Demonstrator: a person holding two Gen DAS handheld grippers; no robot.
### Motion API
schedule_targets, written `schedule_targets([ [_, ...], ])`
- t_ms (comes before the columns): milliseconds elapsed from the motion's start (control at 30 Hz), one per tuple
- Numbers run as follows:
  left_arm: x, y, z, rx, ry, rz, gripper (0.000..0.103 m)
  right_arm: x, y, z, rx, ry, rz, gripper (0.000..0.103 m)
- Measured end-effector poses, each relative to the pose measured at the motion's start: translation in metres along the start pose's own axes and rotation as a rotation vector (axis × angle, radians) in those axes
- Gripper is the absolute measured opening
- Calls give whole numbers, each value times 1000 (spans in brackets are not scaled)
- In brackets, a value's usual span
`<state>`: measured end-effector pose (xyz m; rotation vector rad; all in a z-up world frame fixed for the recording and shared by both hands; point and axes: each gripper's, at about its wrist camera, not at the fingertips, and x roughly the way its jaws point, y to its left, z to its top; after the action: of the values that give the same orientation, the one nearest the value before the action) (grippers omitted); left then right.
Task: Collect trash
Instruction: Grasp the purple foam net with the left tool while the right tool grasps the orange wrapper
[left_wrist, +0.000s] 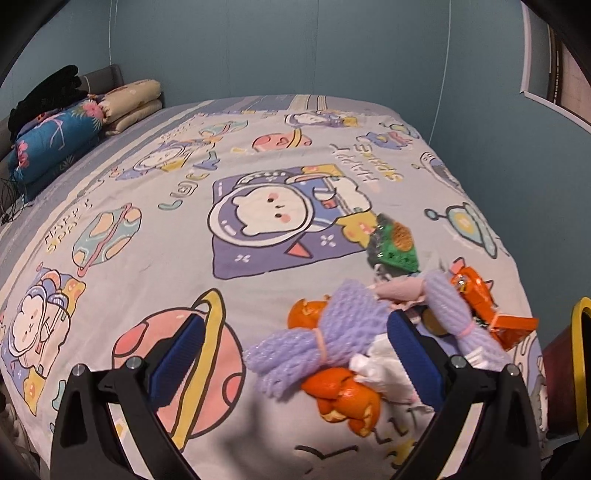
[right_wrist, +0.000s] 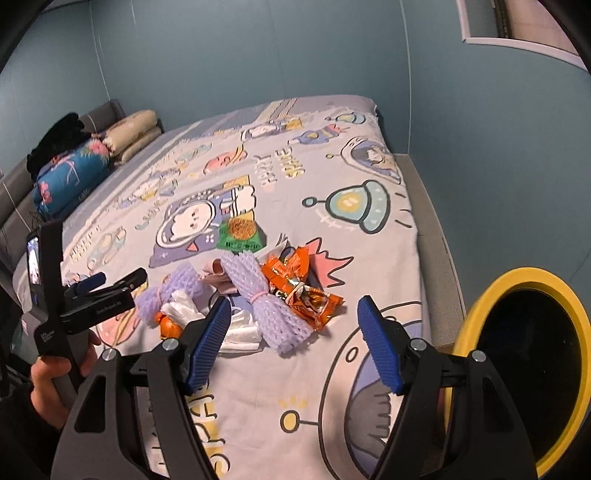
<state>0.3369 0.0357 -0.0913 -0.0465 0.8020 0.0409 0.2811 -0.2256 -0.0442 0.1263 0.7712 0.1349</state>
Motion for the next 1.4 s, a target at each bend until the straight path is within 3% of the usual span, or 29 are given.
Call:
schedule_targets([
  [533,52,16,-12,3,78,17,95,96,8,16,-48,117,-63,67],
  [967,72,0,10,44,97,-47,95,132,-6,25,-6,160,-68,66],
  [1033,75,-5,11,56,100,-56,92,137,-5,24,-10,171,-67,66],
  [1167,83,-17,10,92,134,-95,74,147,-2,20,-26,208,-67,58],
  [1400,100,-26,11,94,198,-157,60,160,-1,20,-36,247,-59,48],
])
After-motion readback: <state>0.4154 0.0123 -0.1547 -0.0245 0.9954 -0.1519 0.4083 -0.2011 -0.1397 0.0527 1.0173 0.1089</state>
